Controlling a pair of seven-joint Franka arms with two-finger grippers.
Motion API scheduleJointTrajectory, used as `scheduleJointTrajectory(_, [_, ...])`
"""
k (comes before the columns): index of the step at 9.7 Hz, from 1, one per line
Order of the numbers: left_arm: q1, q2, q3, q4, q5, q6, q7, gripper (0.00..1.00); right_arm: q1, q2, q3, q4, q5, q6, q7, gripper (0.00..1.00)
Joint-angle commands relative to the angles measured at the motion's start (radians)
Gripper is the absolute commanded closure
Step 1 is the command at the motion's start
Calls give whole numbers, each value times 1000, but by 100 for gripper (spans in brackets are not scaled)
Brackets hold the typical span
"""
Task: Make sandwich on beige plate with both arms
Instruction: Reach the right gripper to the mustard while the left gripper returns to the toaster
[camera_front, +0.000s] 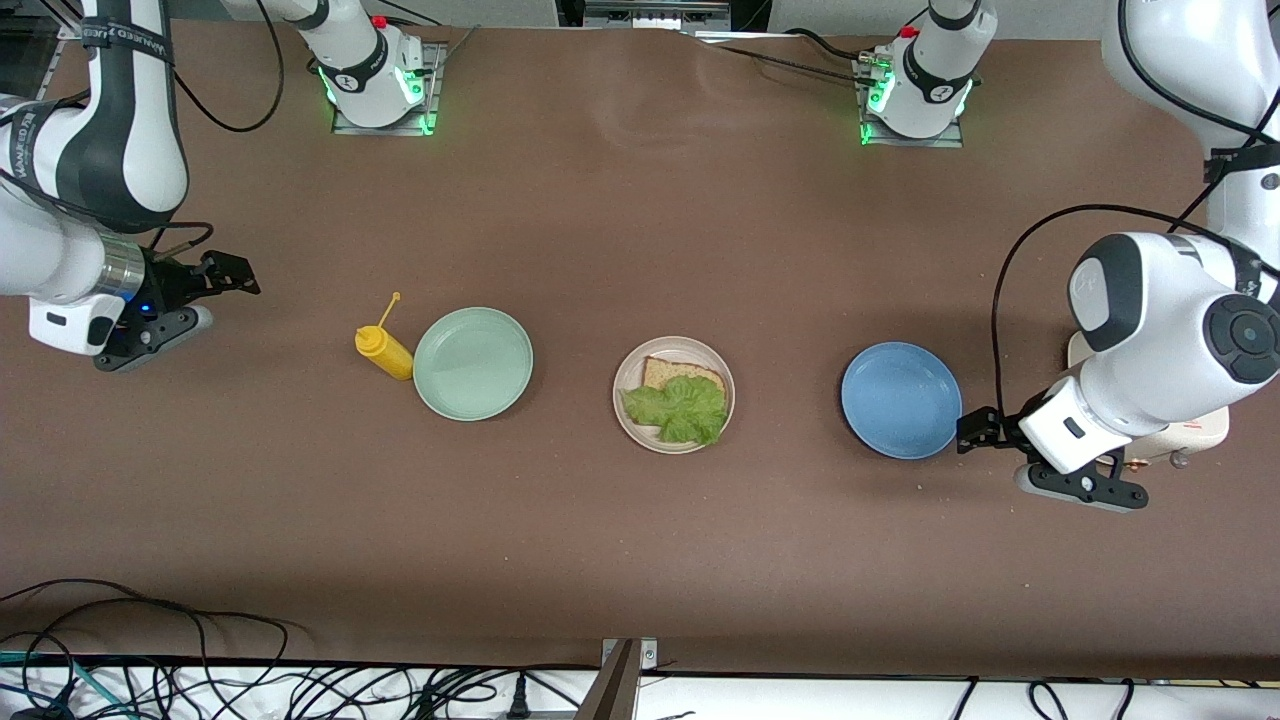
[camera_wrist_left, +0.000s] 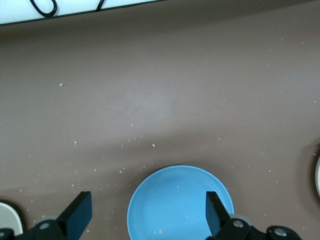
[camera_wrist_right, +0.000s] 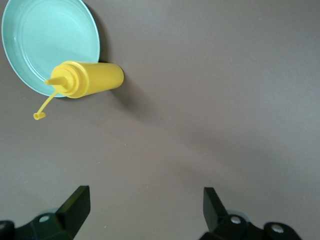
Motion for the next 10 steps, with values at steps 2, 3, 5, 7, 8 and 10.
scheduleJointTrajectory(2, [1,-37,21,65,35,-139,-14,0,-60,-16,-17,-123,258,79,-322,0])
scheduleJointTrajectory(3, [1,-37,25,97,35,-200,-14,0,-74,-5,-17,-135,317,79,-416,0])
scheduleJointTrajectory(5, [1,-37,29,146,49,-288,-14,0,-109,24,-17,-156,445,69,-583,0])
scheduleJointTrajectory(7, [1,-44,29,192,95,-369,-14,0,-131,56,-15,-158,582,41,-802,0])
scheduleJointTrajectory(8, [1,-44,29,218,96,-406,-14,0,-135,97,-15,-156,677,-9,-917,0])
scheduleJointTrajectory(10, [1,-64,31,222,109,-417,-14,0,-195,213,-11,-149,845,-113,-1118,0])
